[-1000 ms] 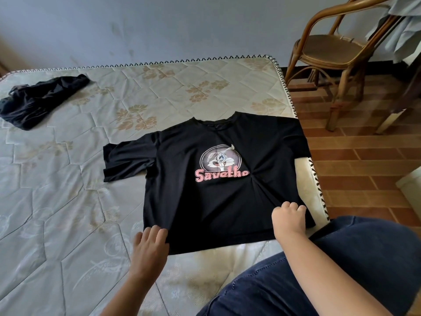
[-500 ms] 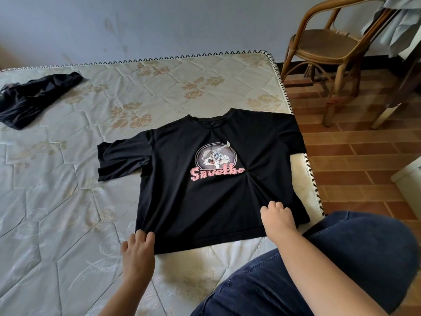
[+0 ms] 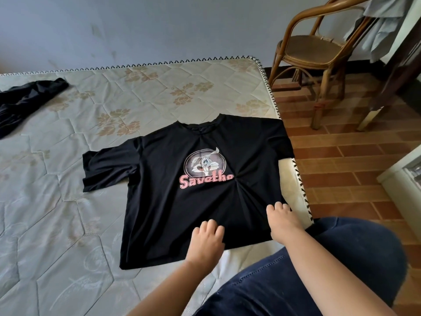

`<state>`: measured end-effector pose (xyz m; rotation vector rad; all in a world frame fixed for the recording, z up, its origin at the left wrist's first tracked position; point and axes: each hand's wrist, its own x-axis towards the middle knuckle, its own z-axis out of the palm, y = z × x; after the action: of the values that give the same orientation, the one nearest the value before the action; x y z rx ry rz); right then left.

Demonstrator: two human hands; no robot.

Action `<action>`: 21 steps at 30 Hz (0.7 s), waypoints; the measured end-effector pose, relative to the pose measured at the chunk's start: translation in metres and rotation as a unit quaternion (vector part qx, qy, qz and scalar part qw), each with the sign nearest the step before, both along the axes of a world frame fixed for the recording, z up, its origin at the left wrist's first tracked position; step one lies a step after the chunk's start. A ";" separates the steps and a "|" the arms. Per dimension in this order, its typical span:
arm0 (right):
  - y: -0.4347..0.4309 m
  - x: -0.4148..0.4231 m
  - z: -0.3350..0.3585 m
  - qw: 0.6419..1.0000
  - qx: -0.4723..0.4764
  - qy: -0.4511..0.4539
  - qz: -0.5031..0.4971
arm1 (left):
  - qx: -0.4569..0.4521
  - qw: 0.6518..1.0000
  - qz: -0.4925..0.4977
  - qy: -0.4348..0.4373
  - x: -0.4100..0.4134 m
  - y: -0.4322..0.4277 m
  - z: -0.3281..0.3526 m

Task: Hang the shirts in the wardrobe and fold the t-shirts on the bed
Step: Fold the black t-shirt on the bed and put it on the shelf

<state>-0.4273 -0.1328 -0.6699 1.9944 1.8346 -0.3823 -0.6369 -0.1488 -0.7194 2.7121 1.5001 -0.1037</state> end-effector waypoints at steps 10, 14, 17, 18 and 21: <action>0.001 -0.001 0.001 0.991 0.130 -0.025 -0.010 | -0.112 0.994 -0.019 -0.007 0.024 0.007 0.000; 0.002 0.002 0.008 0.984 0.164 -0.048 -0.044 | -0.082 0.997 0.009 -0.007 0.031 0.005 0.003; 0.000 0.002 0.011 0.984 0.165 -0.050 -0.033 | -0.043 0.998 0.034 0.019 0.032 0.009 0.008; 0.000 -0.001 0.013 0.985 0.165 -0.045 -0.030 | -0.039 0.998 0.045 0.015 0.032 0.010 0.007; 0.000 -0.004 0.015 0.982 0.187 -0.040 -0.012 | -0.048 0.997 0.060 0.028 0.032 0.016 0.015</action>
<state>-0.4314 -0.1329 -0.6545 2.2356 1.9458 0.0431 -0.6049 -0.1332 -0.7047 2.5596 1.6243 -0.2430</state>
